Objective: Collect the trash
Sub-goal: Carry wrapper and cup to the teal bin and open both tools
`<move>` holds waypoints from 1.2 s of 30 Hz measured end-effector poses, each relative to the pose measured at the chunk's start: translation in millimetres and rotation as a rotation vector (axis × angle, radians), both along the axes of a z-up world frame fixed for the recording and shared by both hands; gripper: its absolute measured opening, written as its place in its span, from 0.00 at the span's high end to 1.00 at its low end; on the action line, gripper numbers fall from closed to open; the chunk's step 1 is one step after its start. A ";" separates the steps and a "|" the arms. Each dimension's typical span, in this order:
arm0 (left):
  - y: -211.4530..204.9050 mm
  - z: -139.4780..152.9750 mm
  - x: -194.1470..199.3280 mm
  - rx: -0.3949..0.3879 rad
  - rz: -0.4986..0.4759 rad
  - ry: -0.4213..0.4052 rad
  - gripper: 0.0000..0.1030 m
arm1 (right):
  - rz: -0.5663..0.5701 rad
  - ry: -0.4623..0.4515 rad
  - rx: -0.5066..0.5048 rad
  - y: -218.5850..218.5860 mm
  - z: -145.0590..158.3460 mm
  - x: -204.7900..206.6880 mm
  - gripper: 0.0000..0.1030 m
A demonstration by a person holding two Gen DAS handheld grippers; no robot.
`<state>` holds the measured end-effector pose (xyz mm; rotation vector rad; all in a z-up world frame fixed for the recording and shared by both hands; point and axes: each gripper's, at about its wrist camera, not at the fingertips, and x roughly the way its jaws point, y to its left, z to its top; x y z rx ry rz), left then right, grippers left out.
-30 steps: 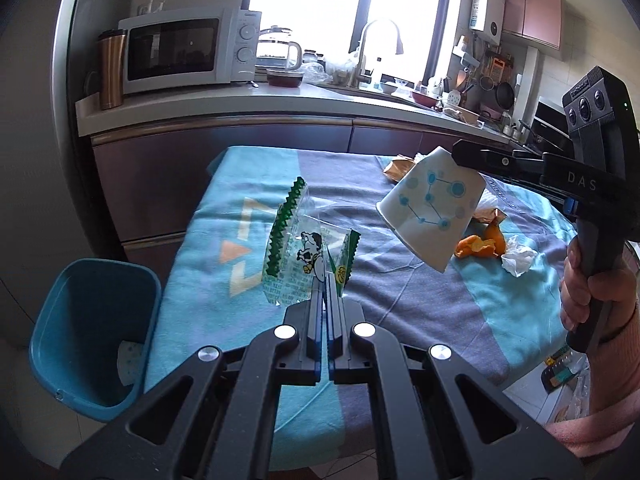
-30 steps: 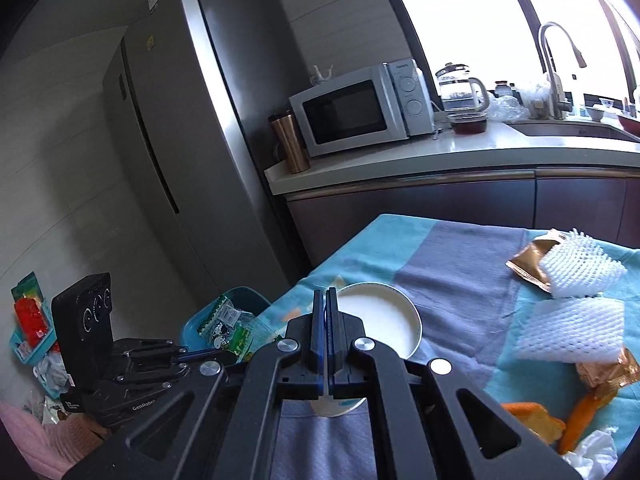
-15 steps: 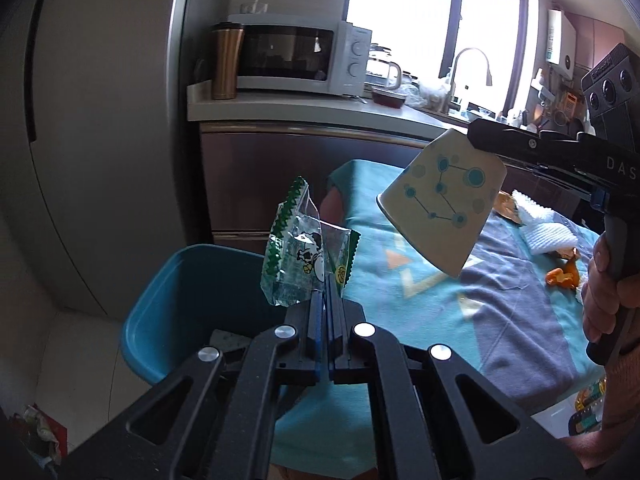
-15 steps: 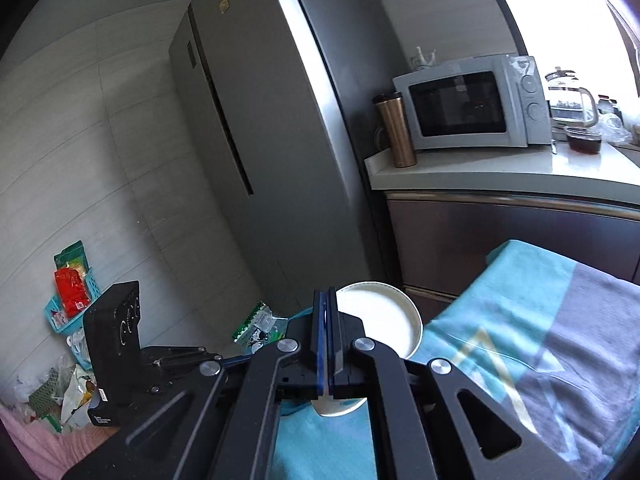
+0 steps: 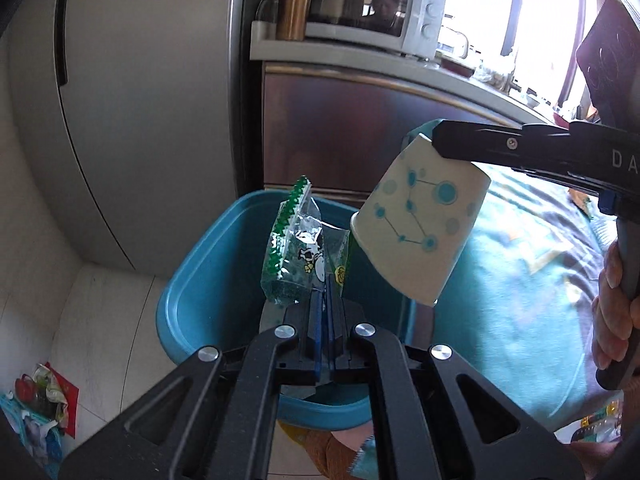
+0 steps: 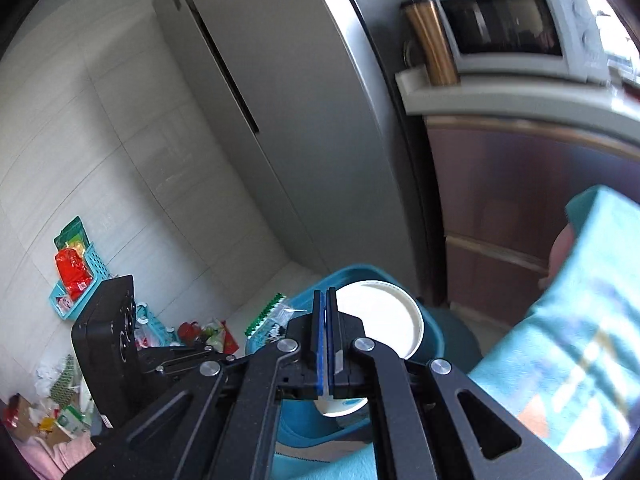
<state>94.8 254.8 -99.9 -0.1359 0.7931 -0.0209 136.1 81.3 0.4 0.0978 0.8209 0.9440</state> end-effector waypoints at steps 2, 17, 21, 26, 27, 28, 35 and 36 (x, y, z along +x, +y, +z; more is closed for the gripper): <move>2.8 -8.7 5.2 -0.007 0.002 0.022 0.97 | -0.001 0.023 -0.023 7.1 -9.8 3.8 1.00; -11.1 -12.1 6.1 -0.010 -0.004 -0.004 0.78 | -0.041 0.049 -0.026 -30.6 -17.1 -9.0 0.93; -36.9 9.4 -4.9 0.005 -0.058 -0.079 0.69 | -0.060 0.005 -0.009 -56.7 -6.2 -24.5 0.85; -73.2 34.8 -18.2 -0.010 -0.146 -0.147 0.65 | -0.107 -0.055 0.002 -96.2 9.4 -44.6 0.79; -80.7 38.6 -20.3 -0.016 -0.167 -0.156 0.64 | -0.122 -0.068 0.005 -105.5 12.8 -48.5 0.76; -89.3 41.7 -22.0 -0.021 -0.191 -0.164 0.64 | -0.143 -0.081 0.007 -117.1 16.2 -53.8 0.73; -162.2 55.1 -31.7 -0.055 -0.362 -0.198 0.61 | -0.307 -0.130 -0.011 -199.9 31.7 -84.0 0.65; -172.8 55.7 -33.1 -0.059 -0.387 -0.199 0.60 | -0.335 -0.134 -0.016 -212.6 32.2 -88.3 0.65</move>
